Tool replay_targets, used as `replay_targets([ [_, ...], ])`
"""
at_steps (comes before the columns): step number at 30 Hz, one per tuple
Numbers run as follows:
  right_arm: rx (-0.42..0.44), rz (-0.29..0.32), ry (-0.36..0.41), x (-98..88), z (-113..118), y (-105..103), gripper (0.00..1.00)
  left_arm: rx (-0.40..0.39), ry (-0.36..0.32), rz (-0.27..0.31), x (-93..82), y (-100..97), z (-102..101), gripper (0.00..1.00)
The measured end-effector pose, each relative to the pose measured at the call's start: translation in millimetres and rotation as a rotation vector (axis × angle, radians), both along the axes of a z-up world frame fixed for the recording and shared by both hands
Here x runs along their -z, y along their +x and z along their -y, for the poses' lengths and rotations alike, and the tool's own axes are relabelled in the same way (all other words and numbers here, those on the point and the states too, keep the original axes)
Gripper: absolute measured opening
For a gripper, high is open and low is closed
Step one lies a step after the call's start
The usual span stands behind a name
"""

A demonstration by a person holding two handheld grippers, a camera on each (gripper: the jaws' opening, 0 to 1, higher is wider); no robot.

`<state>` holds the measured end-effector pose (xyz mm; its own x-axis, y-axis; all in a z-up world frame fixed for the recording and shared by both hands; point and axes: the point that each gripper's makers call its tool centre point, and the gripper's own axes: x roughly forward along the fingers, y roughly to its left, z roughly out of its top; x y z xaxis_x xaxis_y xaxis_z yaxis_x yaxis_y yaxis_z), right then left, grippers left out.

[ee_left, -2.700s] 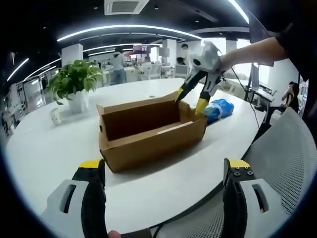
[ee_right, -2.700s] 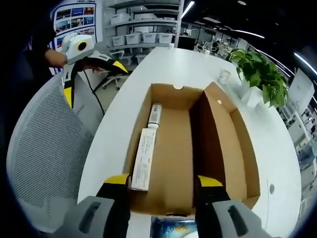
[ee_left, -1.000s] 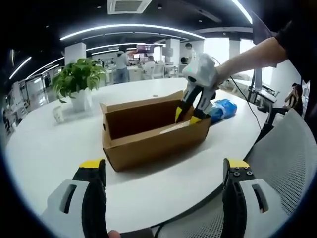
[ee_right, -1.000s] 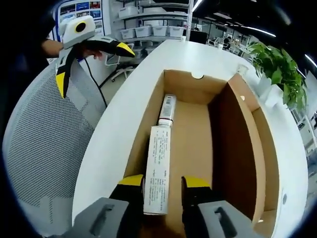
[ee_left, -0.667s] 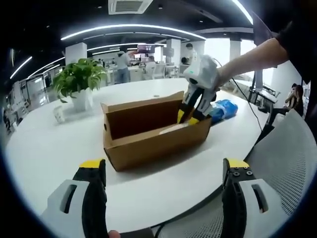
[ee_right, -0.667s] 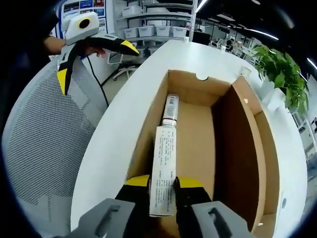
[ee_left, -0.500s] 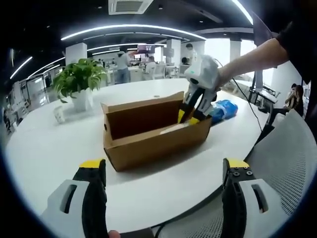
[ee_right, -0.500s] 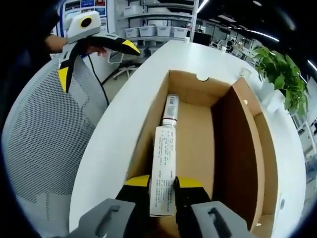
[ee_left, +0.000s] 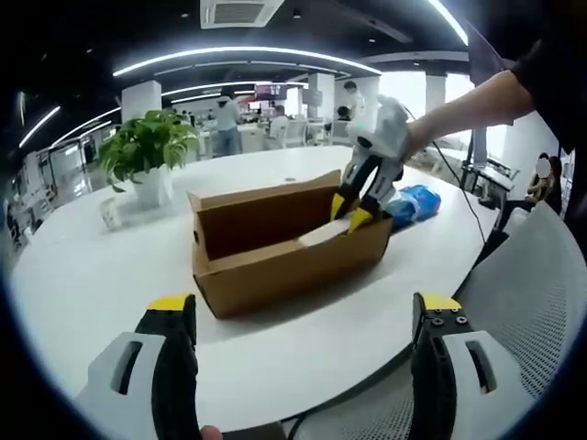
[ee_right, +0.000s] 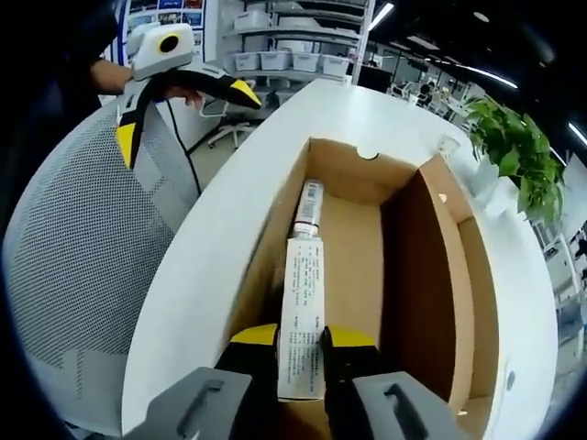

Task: Operate the shoe box by opening the lid, removing the specified soft item, and placing it in the target area until the item is outside and the box remains undamaged.

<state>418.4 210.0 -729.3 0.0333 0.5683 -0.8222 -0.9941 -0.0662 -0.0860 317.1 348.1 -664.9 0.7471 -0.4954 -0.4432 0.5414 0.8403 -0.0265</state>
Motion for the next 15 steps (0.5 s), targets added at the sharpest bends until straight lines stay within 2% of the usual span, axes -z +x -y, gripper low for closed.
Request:
replay_targets([
  [15, 0.038, 0.021, 0.053, -30.6, 2, 9, 0.13, 0.004, 0.0, 0.004, -0.7, -0.4, 0, 0.97],
])
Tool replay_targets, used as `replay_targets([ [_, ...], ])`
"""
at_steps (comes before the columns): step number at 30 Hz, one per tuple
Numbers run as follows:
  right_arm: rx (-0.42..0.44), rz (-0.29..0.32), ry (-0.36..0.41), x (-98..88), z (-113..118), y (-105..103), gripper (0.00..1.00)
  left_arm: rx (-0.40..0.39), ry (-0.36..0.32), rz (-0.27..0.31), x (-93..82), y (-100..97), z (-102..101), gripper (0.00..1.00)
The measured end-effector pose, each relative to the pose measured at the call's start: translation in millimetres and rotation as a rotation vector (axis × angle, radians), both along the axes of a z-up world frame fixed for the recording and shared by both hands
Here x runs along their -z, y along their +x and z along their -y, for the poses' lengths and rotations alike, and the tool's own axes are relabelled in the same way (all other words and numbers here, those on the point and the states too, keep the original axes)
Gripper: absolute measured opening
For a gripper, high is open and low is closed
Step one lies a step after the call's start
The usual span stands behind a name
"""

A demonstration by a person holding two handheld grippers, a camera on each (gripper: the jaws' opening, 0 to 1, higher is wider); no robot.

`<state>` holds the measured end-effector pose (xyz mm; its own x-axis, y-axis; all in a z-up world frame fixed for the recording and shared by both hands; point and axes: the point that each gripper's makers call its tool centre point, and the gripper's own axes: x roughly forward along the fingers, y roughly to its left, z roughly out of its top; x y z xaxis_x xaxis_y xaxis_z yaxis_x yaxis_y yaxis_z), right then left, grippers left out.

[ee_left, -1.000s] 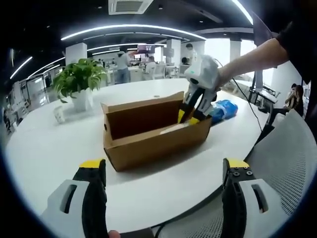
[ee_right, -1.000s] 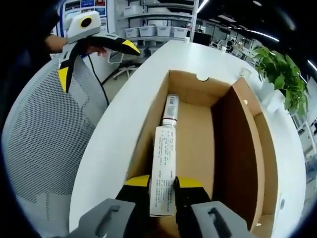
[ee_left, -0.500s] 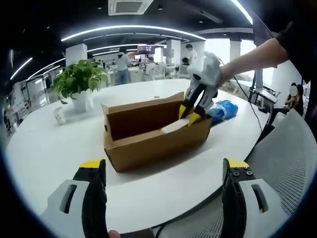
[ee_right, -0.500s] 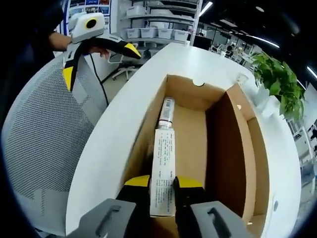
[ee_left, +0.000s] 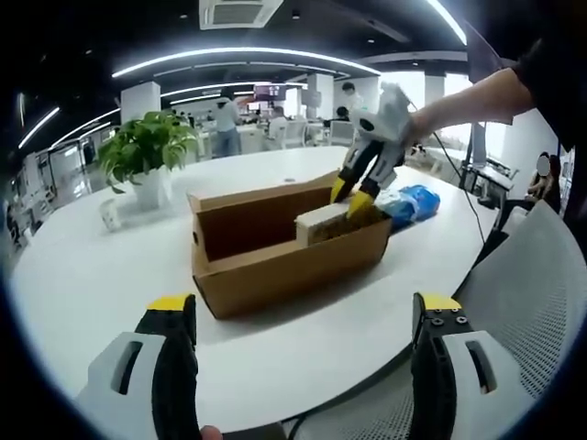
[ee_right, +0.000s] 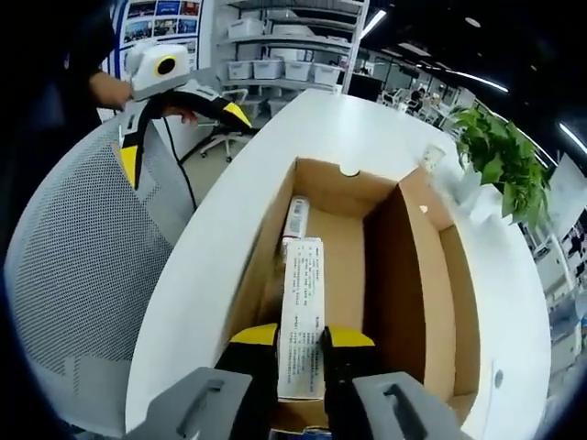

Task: Operate the shoe box by opening the lid, removing the specified soft item, and placing it in the target area until the item is outside and the box remains undamaged.

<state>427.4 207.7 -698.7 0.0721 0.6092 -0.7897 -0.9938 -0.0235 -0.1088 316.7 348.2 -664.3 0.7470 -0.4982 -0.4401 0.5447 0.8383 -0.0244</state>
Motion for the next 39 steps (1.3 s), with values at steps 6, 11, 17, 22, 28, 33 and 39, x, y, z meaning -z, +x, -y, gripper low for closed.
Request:
replay_targets([
  [6, 0.01, 0.015, 0.024, -14.6, 0, 4, 0.13, 0.002, -0.002, 0.0, -0.2, -0.1, 0, 0.97],
  [11, 0.027, 0.013, 0.042, -27.7, 3, 6, 0.13, 0.003, -0.003, 0.001, -0.3, 0.3, 0, 0.97],
  [17, 0.025, 0.024, 0.045, -39.5, 10, 7, 0.13, 0.006, -0.004, 0.001, -0.1, 0.2, 1, 0.97],
  [22, 0.03, 0.032, 0.055, -48.8, 15, 9, 0.13, 0.005, -0.006, 0.002, -0.4, 0.4, 1, 0.97],
  [28, 0.038, 0.045, 0.064, -59.3, 22, 12, 0.13, 0.01, -0.004, -0.002, 0.4, 0.3, 2, 0.96],
  [33, 0.053, 0.053, 0.081, -68.3, 29, 15, 0.13, 0.011, -0.003, -0.004, 1.0, 0.2, 2, 0.96],
  [39, 0.062, 0.067, 0.078, -76.1, 43, 20, 0.13, 0.008, -0.002, -0.003, 1.6, 0.2, 1, 0.96],
])
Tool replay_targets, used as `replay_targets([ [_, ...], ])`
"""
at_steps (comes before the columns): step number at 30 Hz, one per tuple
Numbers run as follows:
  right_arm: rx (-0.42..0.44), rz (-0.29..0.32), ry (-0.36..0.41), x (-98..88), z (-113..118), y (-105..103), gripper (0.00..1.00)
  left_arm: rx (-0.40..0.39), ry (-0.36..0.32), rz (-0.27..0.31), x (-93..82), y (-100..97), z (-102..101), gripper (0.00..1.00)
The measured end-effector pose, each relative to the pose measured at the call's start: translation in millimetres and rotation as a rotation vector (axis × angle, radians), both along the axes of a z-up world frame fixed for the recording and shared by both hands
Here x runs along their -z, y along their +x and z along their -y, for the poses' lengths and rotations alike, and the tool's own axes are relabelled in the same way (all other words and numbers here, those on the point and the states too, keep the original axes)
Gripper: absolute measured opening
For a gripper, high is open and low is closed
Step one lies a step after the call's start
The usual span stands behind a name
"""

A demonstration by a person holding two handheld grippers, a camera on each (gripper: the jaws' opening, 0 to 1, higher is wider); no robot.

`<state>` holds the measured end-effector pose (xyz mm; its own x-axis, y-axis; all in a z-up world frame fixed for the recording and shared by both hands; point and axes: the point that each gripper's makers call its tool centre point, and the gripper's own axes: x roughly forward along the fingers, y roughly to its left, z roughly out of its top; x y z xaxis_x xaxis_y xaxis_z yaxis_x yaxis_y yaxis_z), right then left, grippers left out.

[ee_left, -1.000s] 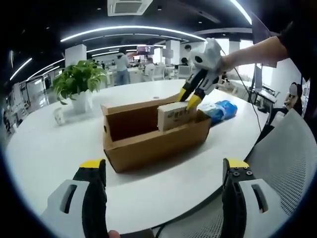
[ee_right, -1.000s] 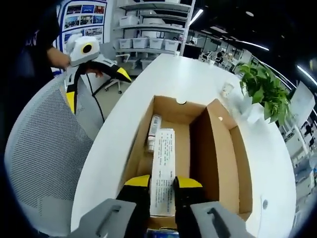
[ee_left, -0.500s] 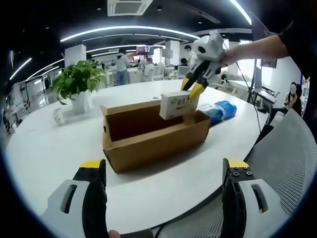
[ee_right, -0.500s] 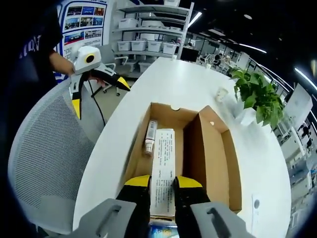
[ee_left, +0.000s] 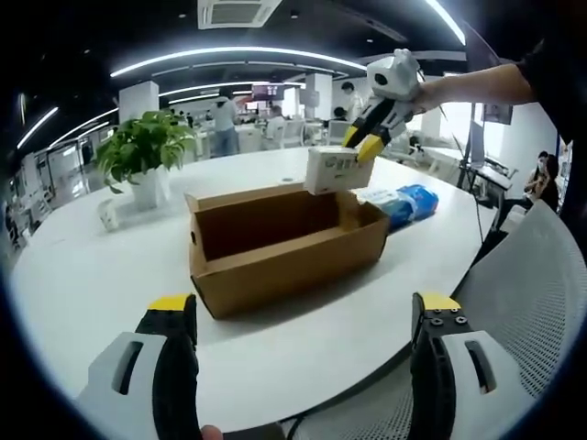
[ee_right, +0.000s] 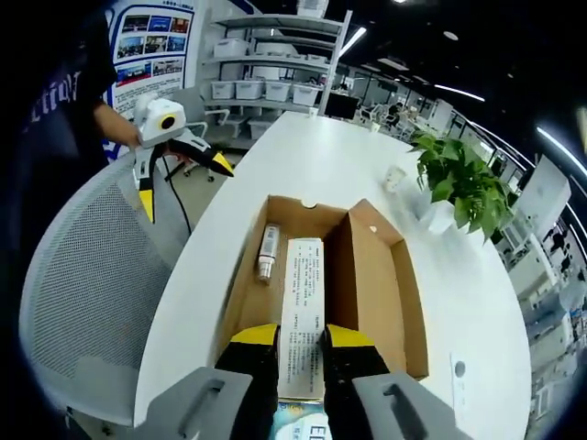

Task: Operate the shoe box by opening the lid, removing the specified soft item, and placing it in the target area until the item is outside and the box remains undamaged.

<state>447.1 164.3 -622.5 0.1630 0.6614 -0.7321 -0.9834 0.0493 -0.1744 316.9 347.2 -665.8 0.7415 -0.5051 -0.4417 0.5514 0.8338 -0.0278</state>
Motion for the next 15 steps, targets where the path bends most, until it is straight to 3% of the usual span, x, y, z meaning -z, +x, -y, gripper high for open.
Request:
replay_targets([
  [15, 0.037, 0.025, -0.011, -10.9, 40, 8, 0.13, 0.005, 0.0, -0.007, 1.9, -1.1, 1, 0.96],
])
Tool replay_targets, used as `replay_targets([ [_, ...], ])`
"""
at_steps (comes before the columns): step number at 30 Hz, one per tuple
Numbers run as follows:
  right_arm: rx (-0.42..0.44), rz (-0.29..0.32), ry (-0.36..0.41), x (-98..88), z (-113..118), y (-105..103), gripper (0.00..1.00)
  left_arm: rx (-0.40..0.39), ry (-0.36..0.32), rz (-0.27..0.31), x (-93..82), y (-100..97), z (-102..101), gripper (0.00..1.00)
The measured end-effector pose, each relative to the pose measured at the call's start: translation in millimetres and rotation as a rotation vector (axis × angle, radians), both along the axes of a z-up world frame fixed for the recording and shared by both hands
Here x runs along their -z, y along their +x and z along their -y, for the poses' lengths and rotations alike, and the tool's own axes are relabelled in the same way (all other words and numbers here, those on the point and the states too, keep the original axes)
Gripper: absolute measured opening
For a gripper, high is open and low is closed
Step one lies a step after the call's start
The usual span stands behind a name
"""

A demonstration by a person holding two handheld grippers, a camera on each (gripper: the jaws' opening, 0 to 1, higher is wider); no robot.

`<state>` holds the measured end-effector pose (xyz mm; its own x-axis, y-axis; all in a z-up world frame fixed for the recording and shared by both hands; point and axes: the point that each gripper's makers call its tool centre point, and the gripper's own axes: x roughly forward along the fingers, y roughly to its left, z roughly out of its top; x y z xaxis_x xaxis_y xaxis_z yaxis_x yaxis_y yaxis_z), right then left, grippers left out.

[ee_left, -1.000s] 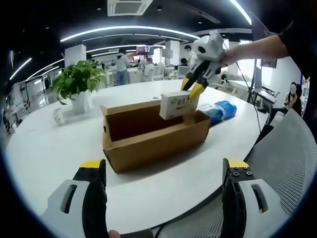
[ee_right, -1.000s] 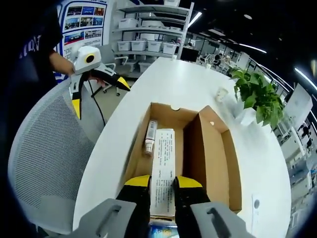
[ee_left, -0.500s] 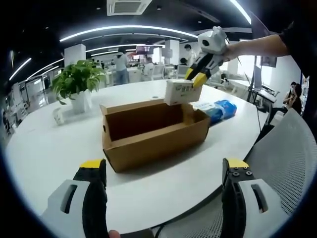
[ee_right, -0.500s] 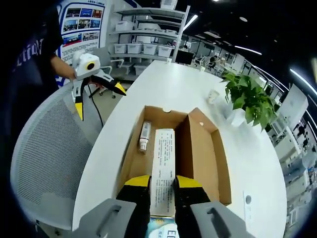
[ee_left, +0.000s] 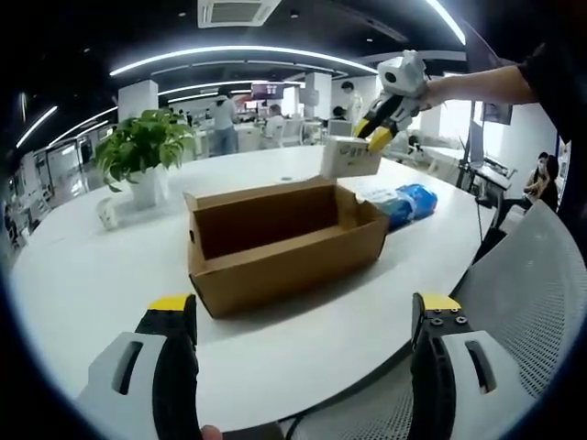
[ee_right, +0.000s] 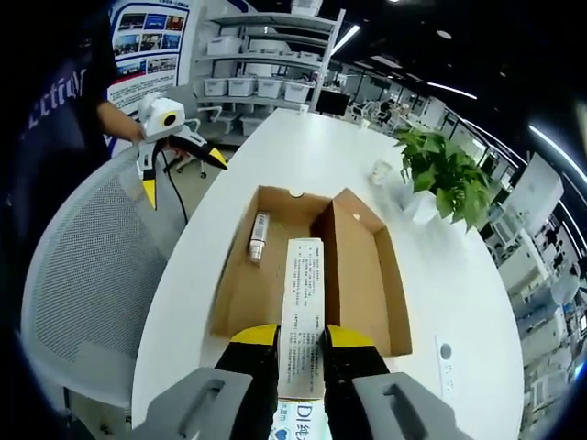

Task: Operate the shoe box by opening the lid, removing the specified soft item, and placing it in the target area until the item is outside and the box remains undamaged.

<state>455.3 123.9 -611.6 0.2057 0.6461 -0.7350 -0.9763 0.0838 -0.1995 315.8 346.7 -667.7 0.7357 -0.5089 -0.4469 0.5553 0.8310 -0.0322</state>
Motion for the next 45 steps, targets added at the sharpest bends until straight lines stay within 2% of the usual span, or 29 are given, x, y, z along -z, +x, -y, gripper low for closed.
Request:
replay_targets([
  [10, 0.026, 0.013, -0.022, -2.9, 29, -1, 0.13, -0.005, -0.001, -0.002, 0.5, -0.2, 0, 0.96],
  [29, 0.082, 0.041, -0.048, -4.8, 84, 10, 0.13, -0.004, -0.011, -0.01, 0.2, -0.5, 1, 0.97],
  [45, 0.147, 0.062, -0.086, 4.5, 134, 26, 0.13, -0.003, -0.032, -0.011, -1.4, 0.1, 2, 0.99],
])
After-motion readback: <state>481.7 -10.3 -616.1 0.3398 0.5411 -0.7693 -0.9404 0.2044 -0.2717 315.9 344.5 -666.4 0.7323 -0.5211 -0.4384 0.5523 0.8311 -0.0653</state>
